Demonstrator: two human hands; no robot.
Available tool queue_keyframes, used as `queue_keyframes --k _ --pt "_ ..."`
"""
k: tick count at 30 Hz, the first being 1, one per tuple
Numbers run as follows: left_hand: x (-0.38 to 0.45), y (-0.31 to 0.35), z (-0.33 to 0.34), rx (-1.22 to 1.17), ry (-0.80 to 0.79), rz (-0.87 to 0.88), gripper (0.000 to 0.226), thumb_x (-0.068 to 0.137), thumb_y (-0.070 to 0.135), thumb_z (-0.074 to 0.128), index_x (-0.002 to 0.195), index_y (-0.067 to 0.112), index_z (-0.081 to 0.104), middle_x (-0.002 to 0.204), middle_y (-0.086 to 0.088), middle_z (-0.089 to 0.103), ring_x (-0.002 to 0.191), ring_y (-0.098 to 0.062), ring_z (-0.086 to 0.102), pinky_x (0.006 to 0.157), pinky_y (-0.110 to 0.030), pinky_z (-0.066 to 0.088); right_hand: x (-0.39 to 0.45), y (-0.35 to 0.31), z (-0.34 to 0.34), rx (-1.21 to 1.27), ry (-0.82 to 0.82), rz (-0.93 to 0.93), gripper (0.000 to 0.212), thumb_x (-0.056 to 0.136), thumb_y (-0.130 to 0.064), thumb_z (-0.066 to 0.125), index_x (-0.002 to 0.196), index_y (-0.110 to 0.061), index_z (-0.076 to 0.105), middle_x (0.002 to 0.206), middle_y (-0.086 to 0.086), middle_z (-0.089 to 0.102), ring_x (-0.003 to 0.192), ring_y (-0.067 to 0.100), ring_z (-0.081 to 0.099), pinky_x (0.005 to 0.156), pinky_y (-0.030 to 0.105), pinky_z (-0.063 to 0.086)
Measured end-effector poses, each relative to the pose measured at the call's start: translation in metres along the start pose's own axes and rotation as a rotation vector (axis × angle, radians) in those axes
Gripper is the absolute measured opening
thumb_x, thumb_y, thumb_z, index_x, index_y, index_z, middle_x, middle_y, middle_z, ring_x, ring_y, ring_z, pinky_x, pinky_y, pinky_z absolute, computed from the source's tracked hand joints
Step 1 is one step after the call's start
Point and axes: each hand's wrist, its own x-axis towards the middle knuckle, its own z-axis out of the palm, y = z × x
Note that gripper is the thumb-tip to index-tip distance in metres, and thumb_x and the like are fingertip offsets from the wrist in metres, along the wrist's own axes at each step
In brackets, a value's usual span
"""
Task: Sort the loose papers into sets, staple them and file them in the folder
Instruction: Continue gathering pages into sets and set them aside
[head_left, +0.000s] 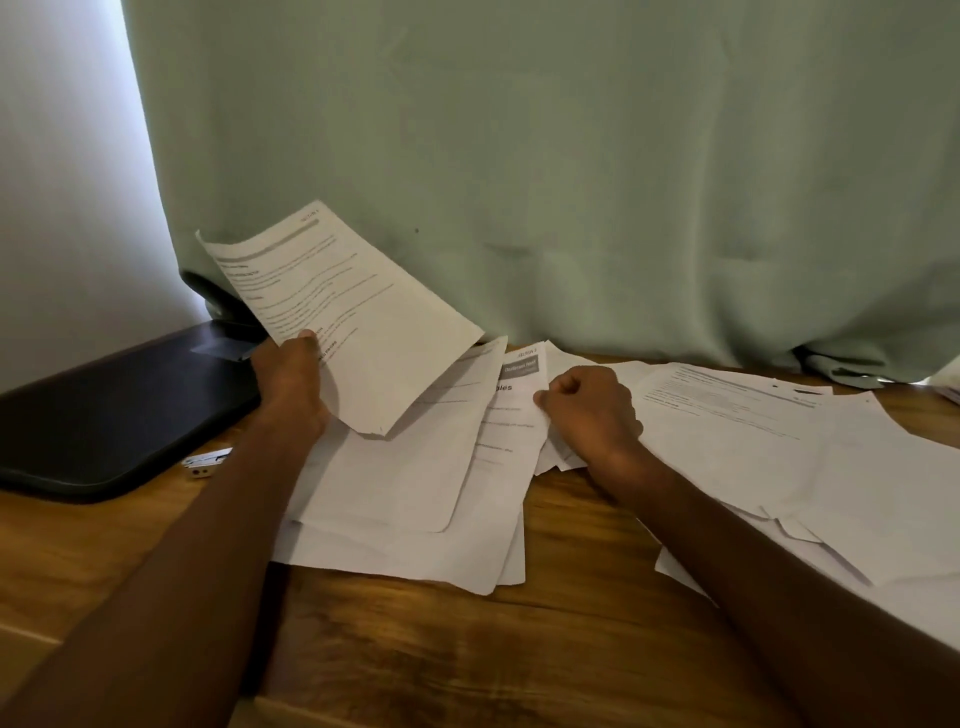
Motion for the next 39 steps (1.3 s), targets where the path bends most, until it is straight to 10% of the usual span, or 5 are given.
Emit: queue_keyframes --k 9,14,23,39 --pt "-0.031 -0.002 0.022 -0.191 -0.495 -0.084 0.038 0.105 0.012 0.056 0.143 0.012 0.059 0.139 -0.012 0.065 0.125 -0.031 0.061 0.108 -0.048 0.050 0.029 0.007 -0.060 0.765 0.311 -0.137 0.010 0.101 -0.017 0.061 0.110 -0.018 0.058 0.093 -0.005 0.069 0.070 -0.001 0.068 0.057 0.013 0.050" --pt "-0.049 -0.003 0.031 -0.111 -0.765 -0.068 0.049 0.097 0.013 0.061 0.146 0.017 0.057 0.141 -0.008 0.064 0.129 -0.029 0.061 0.105 -0.045 0.053 0.051 0.035 -0.101 1.002 0.329 -0.026 0.022 0.102 -0.017 0.059 0.124 -0.016 0.064 0.101 0.001 0.073 0.084 0.015 0.070 0.072 0.031 0.061" --pt "-0.062 -0.001 0.032 -0.010 -0.736 -0.043 0.056 0.083 0.017 0.074 0.138 0.016 0.064 0.135 -0.007 0.069 0.127 -0.029 0.063 0.114 -0.054 0.044 0.067 0.080 -0.143 0.974 0.360 0.045 0.023 0.107 -0.019 0.051 0.123 -0.017 0.067 0.104 -0.001 0.071 0.075 0.005 0.069 0.060 0.021 0.057" --pt "-0.074 -0.003 0.086 0.093 -0.858 -0.116 0.042 0.094 0.010 0.070 0.135 0.008 0.064 0.130 -0.010 0.071 0.119 -0.028 0.069 0.103 -0.044 0.054 0.046 0.023 -0.097 0.977 -0.015 -0.156 0.020 0.105 -0.020 0.056 0.116 -0.023 0.073 0.108 0.003 0.078 0.100 0.029 0.075 0.088 0.050 0.061"
